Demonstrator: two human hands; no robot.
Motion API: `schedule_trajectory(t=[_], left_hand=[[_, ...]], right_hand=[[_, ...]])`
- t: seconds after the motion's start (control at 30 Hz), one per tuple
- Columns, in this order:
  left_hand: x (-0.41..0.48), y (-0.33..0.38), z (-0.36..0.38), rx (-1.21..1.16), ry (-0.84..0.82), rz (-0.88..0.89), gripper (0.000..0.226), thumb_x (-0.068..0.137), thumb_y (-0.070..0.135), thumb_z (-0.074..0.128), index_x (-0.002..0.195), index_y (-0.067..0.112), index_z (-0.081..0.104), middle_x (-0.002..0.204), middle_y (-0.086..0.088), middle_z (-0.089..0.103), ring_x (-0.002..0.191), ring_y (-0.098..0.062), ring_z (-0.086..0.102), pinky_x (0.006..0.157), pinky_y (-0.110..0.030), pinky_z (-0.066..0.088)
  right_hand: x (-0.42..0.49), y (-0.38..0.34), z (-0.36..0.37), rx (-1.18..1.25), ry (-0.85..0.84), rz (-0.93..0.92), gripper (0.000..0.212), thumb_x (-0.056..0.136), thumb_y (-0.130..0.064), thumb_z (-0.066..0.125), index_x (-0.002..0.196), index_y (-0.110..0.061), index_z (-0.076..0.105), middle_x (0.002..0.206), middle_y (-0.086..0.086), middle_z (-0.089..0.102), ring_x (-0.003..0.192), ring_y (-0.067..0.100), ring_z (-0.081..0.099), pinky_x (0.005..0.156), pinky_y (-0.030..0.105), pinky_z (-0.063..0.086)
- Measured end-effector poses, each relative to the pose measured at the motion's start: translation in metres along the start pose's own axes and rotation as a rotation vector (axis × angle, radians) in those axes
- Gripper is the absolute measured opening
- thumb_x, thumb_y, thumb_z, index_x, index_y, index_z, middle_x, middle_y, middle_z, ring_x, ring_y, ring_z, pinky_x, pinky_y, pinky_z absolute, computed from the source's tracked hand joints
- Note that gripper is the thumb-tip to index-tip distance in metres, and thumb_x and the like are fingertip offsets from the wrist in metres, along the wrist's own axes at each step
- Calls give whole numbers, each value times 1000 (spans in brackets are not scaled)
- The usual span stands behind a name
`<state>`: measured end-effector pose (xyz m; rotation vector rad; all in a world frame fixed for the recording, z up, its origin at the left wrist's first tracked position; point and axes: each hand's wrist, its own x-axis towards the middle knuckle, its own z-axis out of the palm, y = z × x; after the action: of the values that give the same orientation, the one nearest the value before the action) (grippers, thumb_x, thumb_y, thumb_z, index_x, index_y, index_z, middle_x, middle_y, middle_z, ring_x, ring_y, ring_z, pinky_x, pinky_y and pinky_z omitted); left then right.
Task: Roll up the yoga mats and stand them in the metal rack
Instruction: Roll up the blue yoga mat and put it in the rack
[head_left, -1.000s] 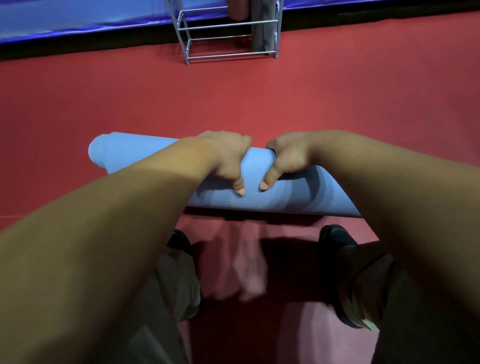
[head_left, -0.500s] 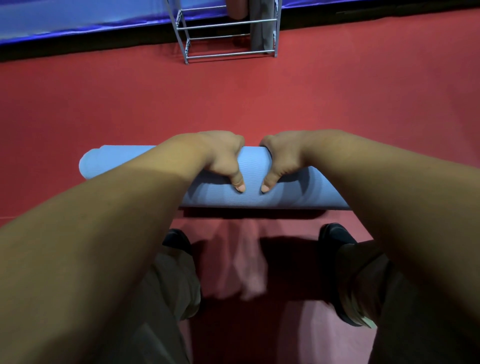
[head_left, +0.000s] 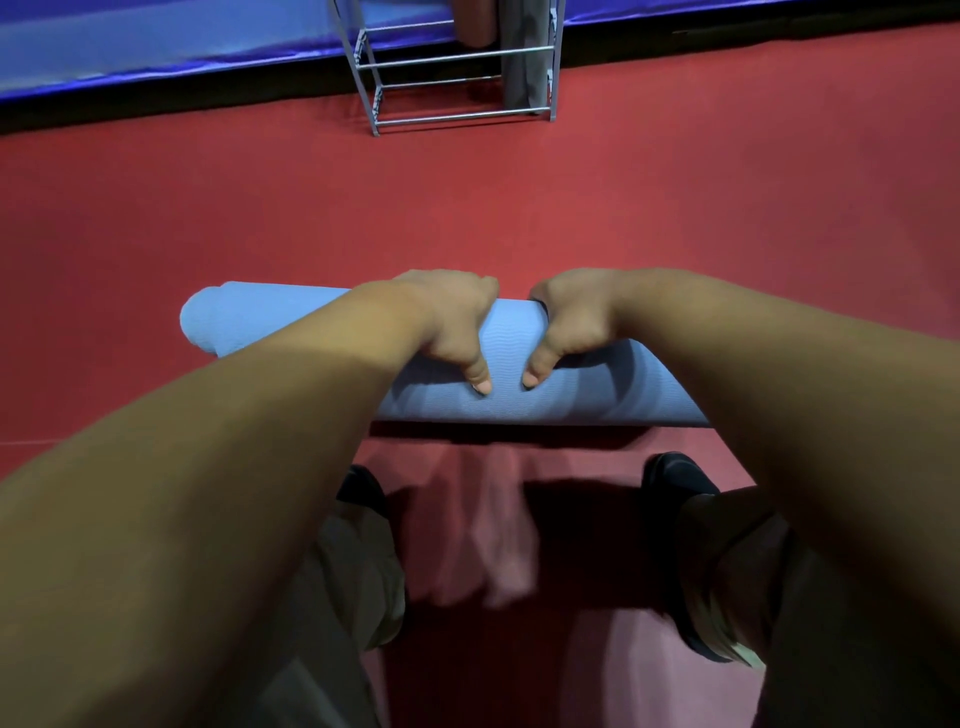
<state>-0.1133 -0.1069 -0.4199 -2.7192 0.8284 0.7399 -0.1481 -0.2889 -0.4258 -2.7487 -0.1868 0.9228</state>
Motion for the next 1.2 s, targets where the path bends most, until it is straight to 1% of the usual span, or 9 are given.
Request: schedule_trajectory(t=[0.17,0.37,0.57,0.73,0.83,0.97,1.03,1.13,1.2], left_hand=[[-3,-1,-1,-34,-22,-15,88,49,75,93,108,28,47,94,10,55,94,-28,62,81,-40,54],[-3,-1,-2,-73,-8,-2,82,51,72,93,104,27,51,92,9,56,90,-27,63,83,-42,57],[1,2,-2,-73,-40,-19,82,55,67,94,111,26,50,101,5,59,96,-29,63,90,-45,58],[-2,11,4,58,2,18,105,51,71,95,128,22,44,129,-1,53,119,-30,55,97,-46,50],[-3,15,4,103,60,20,104,49,69,98,120,21,40,131,-4,55,122,-32,57,92,-48,47],[-3,8,-3,36,33,17,93,49,71,95,107,25,40,110,3,59,100,-29,61,80,-41,51],[-3,5,-4,-2,14,-4,90,48,71,95,107,26,44,95,7,56,91,-28,61,81,-42,55],[-1,0,-4,-71,-10,-28,87,47,71,95,105,25,50,92,7,57,88,-27,62,85,-43,58],[0,-1,-5,-85,-15,-38,88,48,71,95,108,24,52,96,5,59,90,-28,63,86,-42,58]], right_hand=[[5,1,2,-5,-21,-10,94,54,-63,98,132,-26,60,119,-5,69,108,24,67,101,45,57],[5,2,6,-88,-41,5,133,47,-69,98,157,-25,36,145,2,52,129,31,57,110,50,50],[0,1,-1,-77,-6,-28,92,52,-60,100,127,-23,64,115,-1,73,103,25,69,96,42,59],[-2,5,-2,-9,-1,3,81,50,-64,98,115,-25,69,102,-3,76,93,22,72,91,42,61],[-3,5,-3,14,4,9,78,51,-63,97,112,-24,69,96,-3,76,89,21,72,88,39,61],[-1,5,-2,21,-37,13,86,59,-61,97,128,-24,63,116,-2,73,103,23,69,99,42,58],[1,3,-1,-17,-38,17,106,57,-66,96,144,-25,52,133,1,64,117,28,64,106,47,54],[2,-3,2,-121,5,32,135,41,-75,95,154,-26,39,140,5,51,126,34,57,108,52,51],[2,-5,0,-127,46,6,124,43,-71,98,145,-22,49,135,4,59,118,32,62,103,48,55]])
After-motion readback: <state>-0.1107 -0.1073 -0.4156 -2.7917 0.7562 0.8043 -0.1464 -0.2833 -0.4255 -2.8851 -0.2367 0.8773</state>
